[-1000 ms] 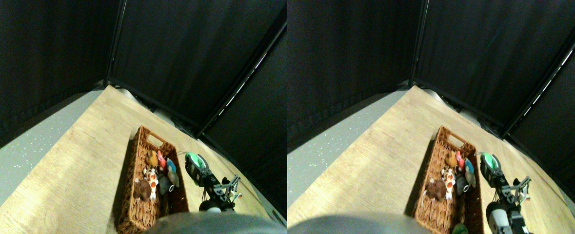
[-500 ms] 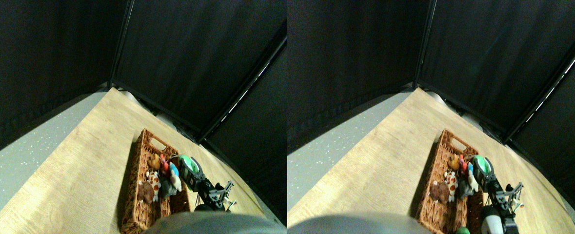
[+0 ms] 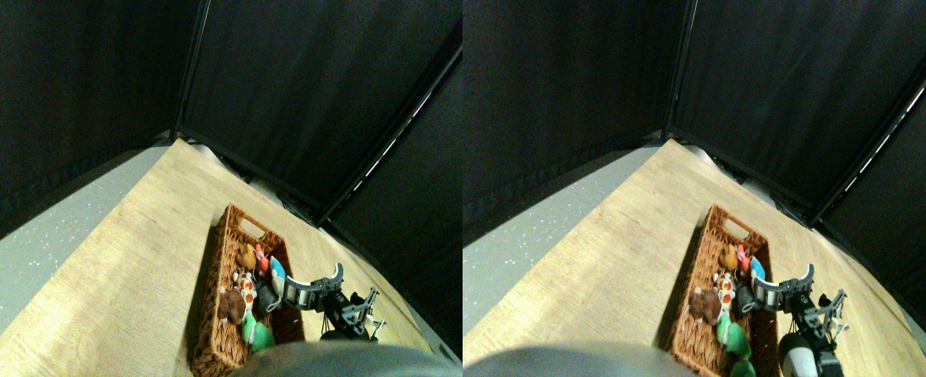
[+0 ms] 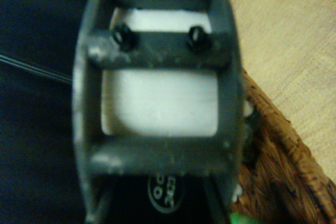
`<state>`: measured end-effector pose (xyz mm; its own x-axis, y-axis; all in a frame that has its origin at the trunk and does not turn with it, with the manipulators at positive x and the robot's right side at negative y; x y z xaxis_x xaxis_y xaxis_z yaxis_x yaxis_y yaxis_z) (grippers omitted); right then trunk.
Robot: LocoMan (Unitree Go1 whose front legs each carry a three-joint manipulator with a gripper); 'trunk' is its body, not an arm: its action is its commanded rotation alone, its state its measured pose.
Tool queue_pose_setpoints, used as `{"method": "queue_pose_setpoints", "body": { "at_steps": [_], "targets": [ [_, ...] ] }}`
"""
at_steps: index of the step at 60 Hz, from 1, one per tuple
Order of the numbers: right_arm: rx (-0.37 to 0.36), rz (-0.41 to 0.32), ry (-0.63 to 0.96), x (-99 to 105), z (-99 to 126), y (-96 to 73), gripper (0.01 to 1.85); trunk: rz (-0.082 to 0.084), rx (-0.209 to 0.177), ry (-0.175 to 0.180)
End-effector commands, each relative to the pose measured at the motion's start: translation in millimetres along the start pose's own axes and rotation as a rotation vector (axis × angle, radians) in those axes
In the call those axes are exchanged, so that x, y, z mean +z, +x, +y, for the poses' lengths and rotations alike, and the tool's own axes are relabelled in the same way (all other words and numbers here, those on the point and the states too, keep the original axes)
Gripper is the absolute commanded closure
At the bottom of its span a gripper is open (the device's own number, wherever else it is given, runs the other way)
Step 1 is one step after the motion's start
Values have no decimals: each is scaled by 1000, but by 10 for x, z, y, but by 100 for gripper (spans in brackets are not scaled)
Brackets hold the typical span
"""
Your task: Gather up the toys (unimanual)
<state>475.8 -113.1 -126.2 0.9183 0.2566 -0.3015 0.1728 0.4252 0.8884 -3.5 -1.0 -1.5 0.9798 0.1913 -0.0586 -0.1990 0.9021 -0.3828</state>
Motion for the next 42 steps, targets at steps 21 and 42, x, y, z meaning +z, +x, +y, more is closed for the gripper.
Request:
{"method": "queue_pose_setpoints", "body": {
  "at_steps": [21, 42],
  "targets": [
    [29, -342, -56, 655, -90, -24, 109, 37, -38, 51],
    [-21, -524, -15, 1071, -468, -261, 138, 61, -88, 122]
  ]
}}
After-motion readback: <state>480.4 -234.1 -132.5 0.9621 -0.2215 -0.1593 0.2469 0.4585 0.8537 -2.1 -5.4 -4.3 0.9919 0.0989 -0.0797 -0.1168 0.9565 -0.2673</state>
